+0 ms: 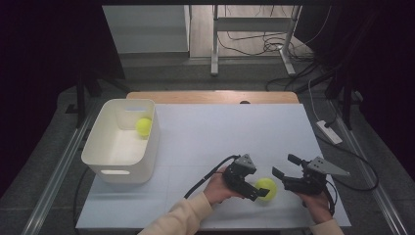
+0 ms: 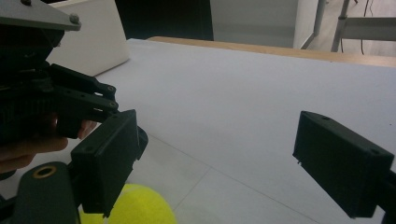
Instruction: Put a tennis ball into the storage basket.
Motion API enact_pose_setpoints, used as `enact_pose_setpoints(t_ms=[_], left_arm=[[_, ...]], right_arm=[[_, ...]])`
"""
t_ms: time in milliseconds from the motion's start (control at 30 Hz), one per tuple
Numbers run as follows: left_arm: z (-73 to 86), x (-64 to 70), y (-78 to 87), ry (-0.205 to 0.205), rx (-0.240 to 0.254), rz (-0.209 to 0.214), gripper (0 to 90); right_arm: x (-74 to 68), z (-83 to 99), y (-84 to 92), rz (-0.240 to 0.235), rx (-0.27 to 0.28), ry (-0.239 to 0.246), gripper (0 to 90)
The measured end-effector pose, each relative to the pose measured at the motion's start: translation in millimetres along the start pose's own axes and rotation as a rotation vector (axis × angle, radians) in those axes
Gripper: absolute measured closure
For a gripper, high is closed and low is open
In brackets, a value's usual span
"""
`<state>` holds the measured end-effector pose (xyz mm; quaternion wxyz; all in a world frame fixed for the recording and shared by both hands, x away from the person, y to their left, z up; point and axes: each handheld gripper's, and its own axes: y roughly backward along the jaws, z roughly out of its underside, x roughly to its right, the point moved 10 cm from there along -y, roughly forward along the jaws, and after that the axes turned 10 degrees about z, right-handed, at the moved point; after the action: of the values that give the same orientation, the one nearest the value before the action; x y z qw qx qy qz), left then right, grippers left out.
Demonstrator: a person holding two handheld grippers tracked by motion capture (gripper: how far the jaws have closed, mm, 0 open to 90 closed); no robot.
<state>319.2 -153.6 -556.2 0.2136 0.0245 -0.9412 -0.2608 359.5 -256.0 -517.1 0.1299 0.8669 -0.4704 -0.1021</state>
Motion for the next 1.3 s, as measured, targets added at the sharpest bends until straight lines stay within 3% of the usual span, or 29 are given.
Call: enact_pose_setpoints(t_ms=[833, 967, 1133, 1300], left_arm=[[4.9, -2.0, -32.8, -0.012, -0.079, -0.006, 10.9], [5.4, -2.4, -34.1, -0.009, -0.079, -0.007, 14.2], [6.8, -2.5, -34.6, -0.020, -0.087, -0.009, 25.5], [7.1, -2.5, -33.0, -0.023, -0.094, -0.003, 26.9]], right_arm=[[1.0, -0.7, 1.0, 0.000, 0.006, -0.004, 14.2], [1.0, -0.7, 1.1, 0.001, 0.006, -0.003, 14.2], [0.9, -0.4, 1.0, 0.000, 0.004, -0.003, 14.2], [1.3, -0.4, 1.2, 0.002, 0.005, -0.002, 14.2]])
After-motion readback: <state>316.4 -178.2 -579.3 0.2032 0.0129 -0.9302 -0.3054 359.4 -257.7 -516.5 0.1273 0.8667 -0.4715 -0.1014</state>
